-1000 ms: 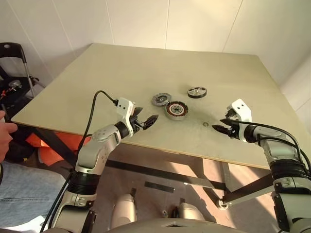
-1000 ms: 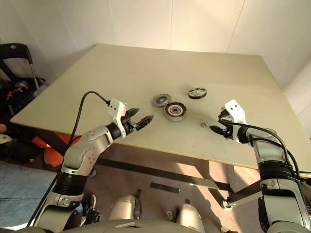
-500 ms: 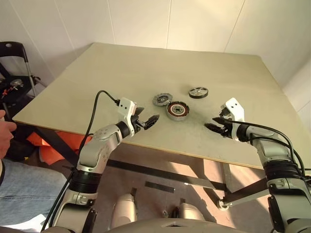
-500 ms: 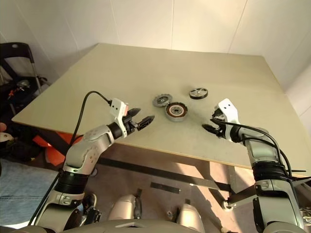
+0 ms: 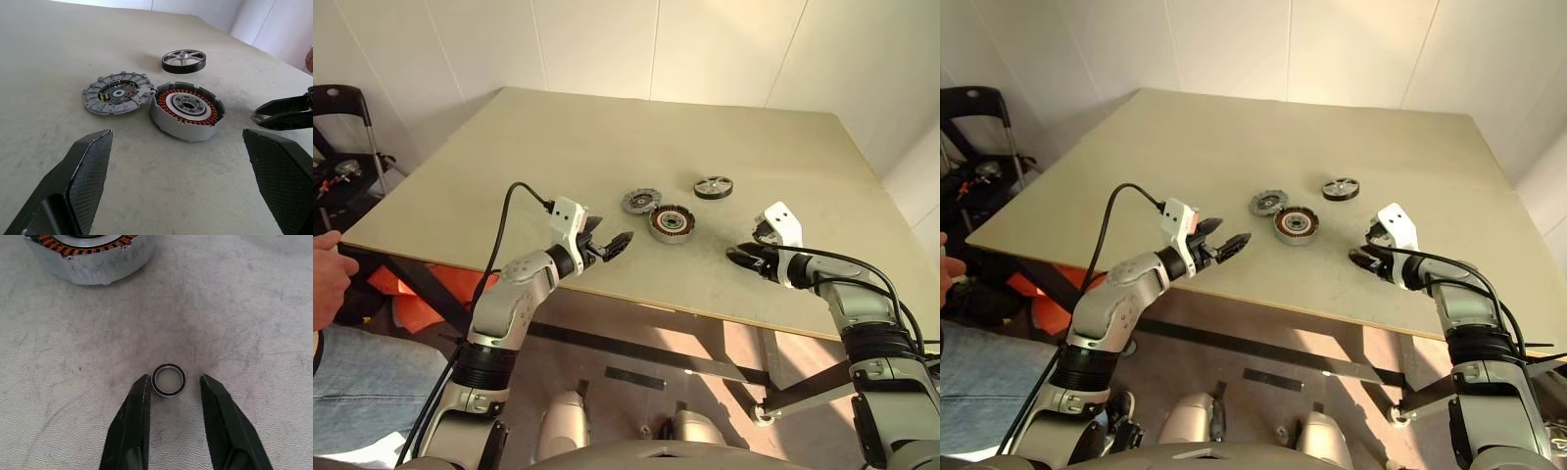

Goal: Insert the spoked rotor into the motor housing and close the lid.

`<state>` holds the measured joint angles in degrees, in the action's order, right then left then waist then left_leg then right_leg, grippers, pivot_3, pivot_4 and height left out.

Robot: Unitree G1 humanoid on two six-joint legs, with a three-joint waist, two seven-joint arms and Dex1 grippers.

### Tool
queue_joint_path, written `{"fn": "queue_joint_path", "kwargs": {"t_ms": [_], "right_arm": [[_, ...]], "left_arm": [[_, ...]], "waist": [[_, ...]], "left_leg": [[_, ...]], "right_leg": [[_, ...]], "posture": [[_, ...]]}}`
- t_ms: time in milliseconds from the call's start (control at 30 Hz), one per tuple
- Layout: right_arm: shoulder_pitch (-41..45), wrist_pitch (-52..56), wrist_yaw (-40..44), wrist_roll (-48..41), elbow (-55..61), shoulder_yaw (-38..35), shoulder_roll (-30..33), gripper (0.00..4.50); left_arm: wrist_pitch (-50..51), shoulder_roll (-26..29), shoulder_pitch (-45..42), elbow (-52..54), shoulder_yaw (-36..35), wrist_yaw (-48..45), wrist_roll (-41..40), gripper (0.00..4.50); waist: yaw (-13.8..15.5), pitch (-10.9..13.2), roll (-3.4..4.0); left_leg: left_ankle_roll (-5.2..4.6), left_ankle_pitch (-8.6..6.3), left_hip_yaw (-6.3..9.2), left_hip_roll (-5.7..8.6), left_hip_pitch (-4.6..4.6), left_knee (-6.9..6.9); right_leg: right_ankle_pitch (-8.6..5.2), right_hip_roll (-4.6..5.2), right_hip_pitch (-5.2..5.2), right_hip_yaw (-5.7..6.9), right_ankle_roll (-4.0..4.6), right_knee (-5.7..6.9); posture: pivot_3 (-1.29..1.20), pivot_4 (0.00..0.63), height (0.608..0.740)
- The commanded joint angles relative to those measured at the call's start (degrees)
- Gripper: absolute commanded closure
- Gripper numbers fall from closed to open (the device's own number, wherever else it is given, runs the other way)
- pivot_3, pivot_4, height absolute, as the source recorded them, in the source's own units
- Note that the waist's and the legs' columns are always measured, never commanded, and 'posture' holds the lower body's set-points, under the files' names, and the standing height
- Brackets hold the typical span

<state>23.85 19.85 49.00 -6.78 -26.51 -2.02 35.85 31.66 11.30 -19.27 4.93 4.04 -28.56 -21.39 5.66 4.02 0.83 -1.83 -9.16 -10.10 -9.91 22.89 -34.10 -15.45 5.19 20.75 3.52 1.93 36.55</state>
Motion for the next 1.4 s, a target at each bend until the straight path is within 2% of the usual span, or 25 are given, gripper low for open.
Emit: {"fn": "queue_joint_path", "kwargs": {"t_ms": [33,267,500,667,867,1067,1400], "right_arm": [[0.46,0.31,-0.49,0.58,-0.96,0.41,0.34,3.84],[1.89,0.2,-1.33,0.37,1.22,0.56,-0.05,3.84],[9.3,3.74,-1.34,-1.99,7.23,1.13,-3.93,3.84],[15.45,2.72,-2.15,-0.52,3.32,3.49,-8.37,3.84],[17.55,0.67,-2.02,0.69,-1.43,6.64,-12.49,3.84],[19.05,-2.4,-2.98,1.86,-7.69,7.14,-13.27,3.84],[20.93,-4.98,-3.06,2.46,-11.85,6.78,-12.74,3.84]], "left_arm": [[-1.22,0.3,-1.08,0.84,-0.72,-0.32,0.0,0.0],[-1.29,0.11,-1.2,0.55,-0.6,-0.26,0.12,0.0],[-1.47,-0.31,-1.67,-0.14,-0.45,-0.08,0.32,0.0],[-1.62,-0.46,-1.67,-0.18,-0.52,0.1,0.46,0.0],[-1.7,-0.36,-1.16,0.5,-1.08,0.72,0.45,0.0],[-1.68,-0.11,-0.67,1.16,-1.31,1.12,0.29,0.0],[-1.83,-0.25,-0.83,0.86,-1.22,1.38,0.39,0.0]], "waist": [[0.01,0.0,0.0],[-0.02,0.0,0.0],[-0.33,0.02,0.03],[-0.13,0.01,0.03],[0.05,0.02,0.02],[-0.05,0.02,0.02],[-0.1,0.02,0.01]], "left_leg": [[0.0,0.0,0.0,0.0,-0.03,0.0],[0.0,0.0,0.01,0.0,-0.06,0.01],[0.03,0.02,0.0,-0.02,0.14,0.06],[0.06,0.04,-0.01,-0.04,0.26,0.15],[0.01,0.01,-0.04,0.03,0.37,0.13],[0.04,0.02,-0.04,0.0,0.33,0.14],[0.05,0.03,-0.04,-0.01,0.32,0.14]], "right_leg": [[0.0,0.0,-0.02,0.0,0.0,0.0],[-0.01,0.0,-0.04,0.0,-0.01,0.0],[0.0,-0.02,0.3,-0.01,-0.02,0.08],[0.0,-0.04,0.41,-0.01,0.0,0.06],[0.0,0.01,0.38,-0.01,0.01,-0.12],[0.01,0.01,0.39,-0.01,0.01,-0.06],[0.0,0.0,0.4,-0.01,0.01,-0.02]], "posture": [[0.0,0.0,0.74],[0.0,0.0,0.74],[0.0,0.0,0.74],[0.0,0.0,0.74],[0.0,0.0,0.74],[0.0,0.0,0.74],[0.0,0.0,0.74]]}}
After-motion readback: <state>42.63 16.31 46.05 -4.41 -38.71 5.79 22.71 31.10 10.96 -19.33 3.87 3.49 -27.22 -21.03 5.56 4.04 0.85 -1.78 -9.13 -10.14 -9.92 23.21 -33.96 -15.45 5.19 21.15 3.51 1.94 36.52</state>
